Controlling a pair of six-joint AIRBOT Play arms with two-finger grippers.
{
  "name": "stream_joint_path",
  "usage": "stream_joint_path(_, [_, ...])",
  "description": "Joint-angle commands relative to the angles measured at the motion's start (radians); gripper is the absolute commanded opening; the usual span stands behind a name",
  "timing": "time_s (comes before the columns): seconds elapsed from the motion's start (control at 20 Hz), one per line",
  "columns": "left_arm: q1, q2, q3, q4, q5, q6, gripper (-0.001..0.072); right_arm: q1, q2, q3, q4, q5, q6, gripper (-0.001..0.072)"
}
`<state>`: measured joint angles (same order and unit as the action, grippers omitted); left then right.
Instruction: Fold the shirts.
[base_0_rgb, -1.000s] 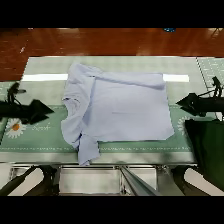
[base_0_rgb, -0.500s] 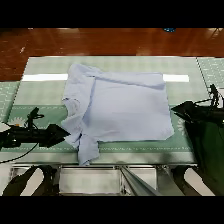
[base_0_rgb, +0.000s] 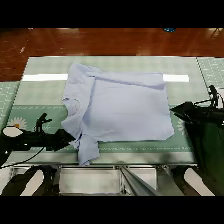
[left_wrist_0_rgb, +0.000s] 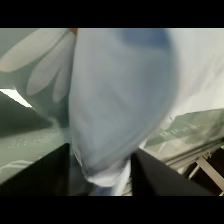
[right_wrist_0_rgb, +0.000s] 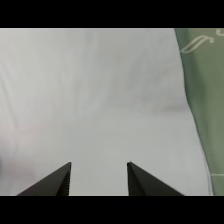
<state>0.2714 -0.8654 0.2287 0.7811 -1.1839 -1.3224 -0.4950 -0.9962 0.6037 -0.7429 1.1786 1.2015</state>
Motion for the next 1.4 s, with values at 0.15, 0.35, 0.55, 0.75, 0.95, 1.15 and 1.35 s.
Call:
stream_joint_path(0.15, [-0.006,0.001,-0.022,-0.113,0.163,0.077,0.0018,-0.028,0.001,0.000,-0.001,0.010,0.017,0.0410])
stream_joint_path(0.35, [-0.006,0.001,-0.022,-0.147,0.132,0.108,0.0018,-0.147,0.001,-0.008,-0.266,0.103,0.141,0.0410])
stream_joint_path(0.55, [-0.006,0.001,-0.023,-0.147,0.134,0.107,0.0018,-0.149,0.001,-0.094,-0.387,0.187,0.219,0.0411])
stream_joint_path(0.75, [-0.006,0.001,-0.023,-0.147,0.132,0.107,0.0018,-0.093,-0.009,-0.146,-0.362,0.122,0.236,0.0411])
stream_joint_path(0.95, [-0.006,0.001,-0.023,-0.147,0.128,0.107,0.0018,0.019,-0.077,-0.145,-0.306,-0.016,0.273,0.0410])
stream_joint_path(1.15, [-0.006,0.001,-0.023,-0.150,0.130,0.108,0.0018,0.132,-0.164,-0.142,-0.171,-0.165,0.262,0.0314])
stream_joint_path(1.35, [-0.001,0.001,0.065,-0.203,0.136,0.137,0.0018,0.224,-0.178,-0.005,0.020,-0.139,0.098,0.0019])
